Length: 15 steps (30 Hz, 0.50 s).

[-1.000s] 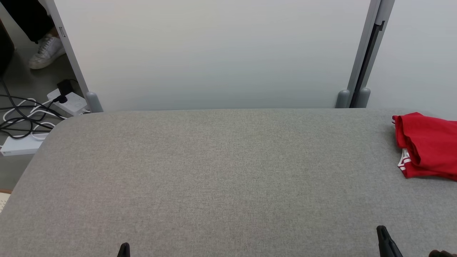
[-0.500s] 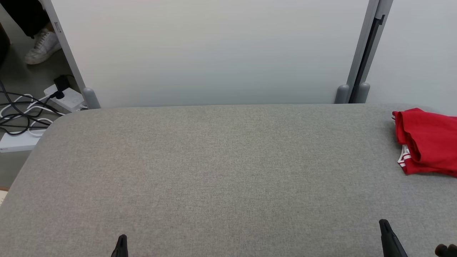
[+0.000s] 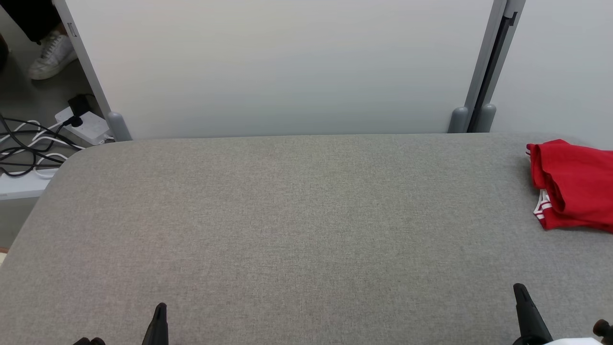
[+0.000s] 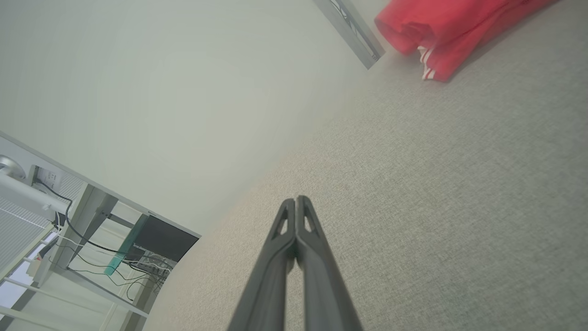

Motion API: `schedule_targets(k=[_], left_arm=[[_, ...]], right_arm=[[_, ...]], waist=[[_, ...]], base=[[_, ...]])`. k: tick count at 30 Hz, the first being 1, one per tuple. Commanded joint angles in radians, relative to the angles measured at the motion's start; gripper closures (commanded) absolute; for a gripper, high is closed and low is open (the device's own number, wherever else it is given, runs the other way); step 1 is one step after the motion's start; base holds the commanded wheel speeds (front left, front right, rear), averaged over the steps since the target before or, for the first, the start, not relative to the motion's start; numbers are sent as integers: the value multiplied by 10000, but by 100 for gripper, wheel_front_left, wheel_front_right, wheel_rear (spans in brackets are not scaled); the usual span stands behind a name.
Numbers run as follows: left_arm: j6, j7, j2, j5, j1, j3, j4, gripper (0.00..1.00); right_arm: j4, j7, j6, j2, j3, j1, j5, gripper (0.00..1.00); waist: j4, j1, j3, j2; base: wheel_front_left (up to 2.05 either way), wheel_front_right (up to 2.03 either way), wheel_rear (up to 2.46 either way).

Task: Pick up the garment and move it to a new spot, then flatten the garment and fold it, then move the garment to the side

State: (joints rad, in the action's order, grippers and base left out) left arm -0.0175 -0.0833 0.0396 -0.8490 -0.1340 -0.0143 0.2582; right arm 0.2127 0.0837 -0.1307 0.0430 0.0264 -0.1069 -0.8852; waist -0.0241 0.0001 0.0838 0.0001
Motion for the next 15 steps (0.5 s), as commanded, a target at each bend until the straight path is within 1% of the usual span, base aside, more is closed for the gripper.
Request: schedule_targets(k=[1,7,15], left_arm=[[-120,31,55,-230,585,232,-242,100],[-228,238,60,-1016,781,344,-230,100],[-335,443,66,-1799,976,456,-217,100]], right_arm=[[-177,-58,-1,129,-25,489,-244,100],[-124,-259,-1,125,69,666,-993,100],[-72,-461,-1,122,162,842,-1737,100]], waist=[[4,-1,-10,-1],[29,-1,-102,-1],[54,-1,-193,-1]], base=[[0,0,0],[0,0,0],[0,0,0]])
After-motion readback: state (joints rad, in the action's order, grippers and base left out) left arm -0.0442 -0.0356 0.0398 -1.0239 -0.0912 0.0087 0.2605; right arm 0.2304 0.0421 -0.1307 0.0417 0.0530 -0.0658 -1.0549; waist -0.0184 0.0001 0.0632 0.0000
